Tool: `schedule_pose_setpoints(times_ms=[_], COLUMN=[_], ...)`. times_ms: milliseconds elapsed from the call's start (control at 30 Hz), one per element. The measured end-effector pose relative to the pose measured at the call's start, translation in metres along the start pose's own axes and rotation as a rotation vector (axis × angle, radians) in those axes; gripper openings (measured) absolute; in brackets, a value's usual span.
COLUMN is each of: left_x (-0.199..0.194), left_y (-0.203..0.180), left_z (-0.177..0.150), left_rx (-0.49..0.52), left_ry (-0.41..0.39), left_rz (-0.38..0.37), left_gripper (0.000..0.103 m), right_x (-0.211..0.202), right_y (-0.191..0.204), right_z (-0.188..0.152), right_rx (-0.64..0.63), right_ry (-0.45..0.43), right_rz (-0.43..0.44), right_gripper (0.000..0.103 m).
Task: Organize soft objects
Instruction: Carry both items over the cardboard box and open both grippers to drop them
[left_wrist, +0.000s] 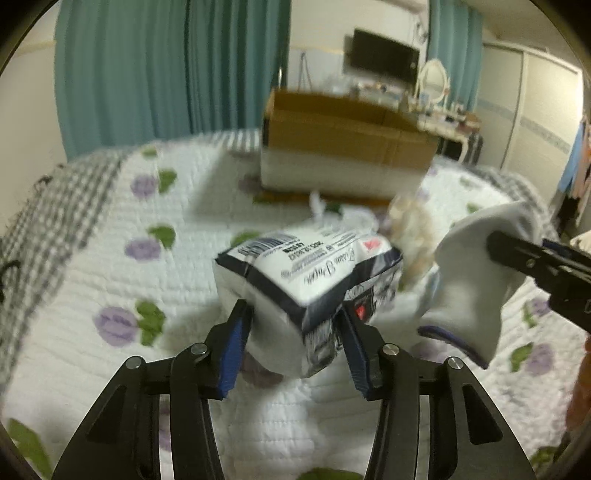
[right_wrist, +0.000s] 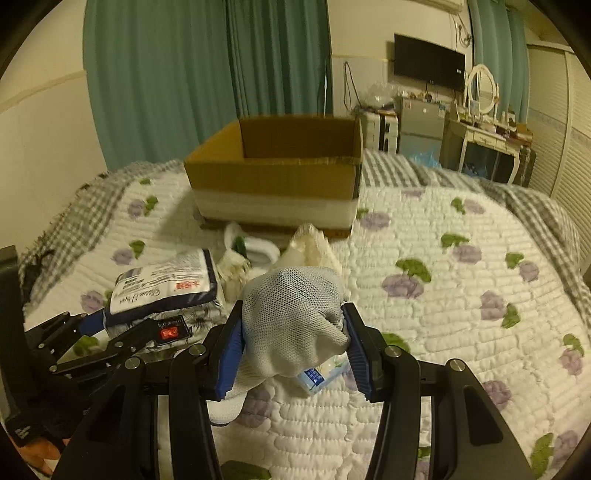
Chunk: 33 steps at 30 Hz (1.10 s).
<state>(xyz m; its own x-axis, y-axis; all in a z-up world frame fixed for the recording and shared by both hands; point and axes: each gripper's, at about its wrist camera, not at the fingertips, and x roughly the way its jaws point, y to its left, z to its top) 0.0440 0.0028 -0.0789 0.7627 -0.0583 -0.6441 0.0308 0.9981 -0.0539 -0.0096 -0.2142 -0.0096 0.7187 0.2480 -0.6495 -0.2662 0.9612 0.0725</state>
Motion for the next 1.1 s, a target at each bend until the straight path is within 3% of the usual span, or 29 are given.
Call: schedule_pose_setpoints(times_ms=[100,333,567,700,833,933,1100], left_x=[-0.026,-0.043,-0.044,-0.035,-0.003,0.028,0.072], left_y=[-0.005,-0.021,-0.032,-0.037,-0.037,-0.037,-0.030], left_z=[0.020,0.061,0.109,0.158,0.195,0.210,0.223], left_rx=[0.021,0.119,0.161,0.192,0.198,0.197,0.181], left_ry=[-0.077,-0.142,-0.176,-0.234,-0.241,-0.250,-0.248], left_rz=[0.000,-0.050,-0.060,-0.037,-0.027,-0.025,-0.038], left_gripper=[0.041,0.033,0.033,0.034,0.035,0.036,0.039], right_x=[-0.026,-0.054,-0.048,-0.042,-0.012,0.031,0.099], right_y=[-0.001,-0.006,-0.011,-0.020,-0.026,-0.025,-0.034], right_z=[0.017,0.062,0.102,0.142,0.184,0.205,0.211], right_rx=[-0.016,-0.047,-0.092,-0.112,-0.140,-0.173,-0.144], right_ry=[-0.072,-0.175,-0.217,-0.264,-0.271,-0.226,-0.150], right_rz=[0.000,-0.006,-0.015,-0.014,-0.011,-0.008,0.007], right_gripper=[0.050,0.050,0.050,0.050,0.050,0.050,0.050])
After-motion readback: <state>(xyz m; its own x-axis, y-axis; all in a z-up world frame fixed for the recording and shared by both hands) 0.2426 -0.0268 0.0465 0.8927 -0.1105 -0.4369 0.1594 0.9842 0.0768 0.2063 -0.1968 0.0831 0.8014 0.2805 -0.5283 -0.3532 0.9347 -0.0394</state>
